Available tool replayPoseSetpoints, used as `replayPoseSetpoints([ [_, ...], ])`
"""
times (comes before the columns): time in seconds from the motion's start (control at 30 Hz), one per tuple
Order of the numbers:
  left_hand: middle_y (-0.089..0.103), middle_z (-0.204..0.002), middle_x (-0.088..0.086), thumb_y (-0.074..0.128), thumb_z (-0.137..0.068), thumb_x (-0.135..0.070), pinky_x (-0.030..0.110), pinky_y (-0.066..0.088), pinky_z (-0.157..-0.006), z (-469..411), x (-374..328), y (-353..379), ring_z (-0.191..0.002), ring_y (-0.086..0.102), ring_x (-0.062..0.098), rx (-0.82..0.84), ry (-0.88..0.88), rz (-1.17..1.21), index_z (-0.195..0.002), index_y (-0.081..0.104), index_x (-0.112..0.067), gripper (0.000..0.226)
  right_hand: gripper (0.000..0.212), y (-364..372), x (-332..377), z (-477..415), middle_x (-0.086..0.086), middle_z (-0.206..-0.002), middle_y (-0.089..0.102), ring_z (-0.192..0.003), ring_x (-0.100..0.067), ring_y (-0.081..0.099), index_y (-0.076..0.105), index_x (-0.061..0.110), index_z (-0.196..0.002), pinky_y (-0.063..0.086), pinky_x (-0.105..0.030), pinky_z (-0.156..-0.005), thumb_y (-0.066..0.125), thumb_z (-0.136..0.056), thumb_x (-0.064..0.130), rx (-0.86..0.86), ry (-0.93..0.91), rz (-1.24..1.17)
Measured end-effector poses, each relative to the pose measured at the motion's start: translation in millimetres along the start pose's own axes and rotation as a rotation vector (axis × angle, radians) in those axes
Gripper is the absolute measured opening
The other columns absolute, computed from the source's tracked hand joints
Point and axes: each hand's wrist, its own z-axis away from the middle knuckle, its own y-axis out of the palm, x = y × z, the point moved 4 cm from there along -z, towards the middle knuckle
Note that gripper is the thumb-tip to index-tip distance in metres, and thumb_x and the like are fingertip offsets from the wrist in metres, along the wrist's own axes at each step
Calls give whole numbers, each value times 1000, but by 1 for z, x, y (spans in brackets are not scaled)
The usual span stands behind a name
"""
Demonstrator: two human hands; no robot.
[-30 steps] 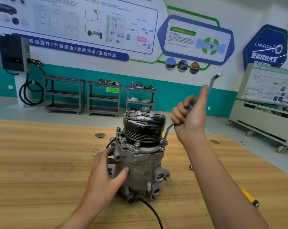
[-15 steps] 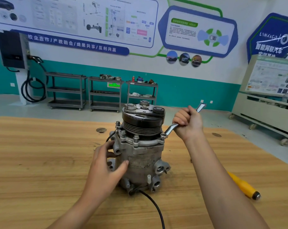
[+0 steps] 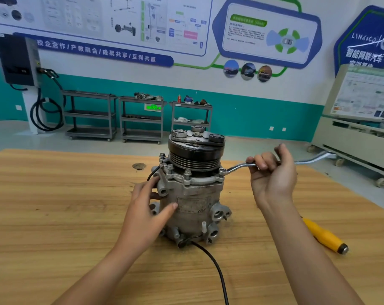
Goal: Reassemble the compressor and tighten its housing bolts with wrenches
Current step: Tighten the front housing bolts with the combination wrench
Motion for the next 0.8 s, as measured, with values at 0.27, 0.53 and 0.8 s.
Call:
replayPoseSetpoints([
  [0.27,42,-119,-6,73,-78,-18,34,46,-94,3,-2,-1,-109,50,13,-31,17,0,-139,40,-19,69,28,13,-7,79,2,-69,57,-59,-9,48,40,34,-108,49,-21,-76,40,-88,14,323,-814,434],
  [0.53,46,-108,-5,76,-73,-6,22,47,-78,-1,-2,-1,-89,55,-1,-74,81,31,-131,48,-14,66,26,27,-51,111,2,-64,55,-59,4,39,52,8,-110,41,-14,-51,35,-102,26,662,-1104,913],
  [0.8,44,-112,-8,75,-76,-14,12,39,-74,-2,1,-1,-92,51,-4,-60,74,9,-135,44,-18,67,71,55,24,18,8,-41,21,-35,-8,15,49,15,-63,17,-15,-36,24,-80,79,174,-62,-13],
])
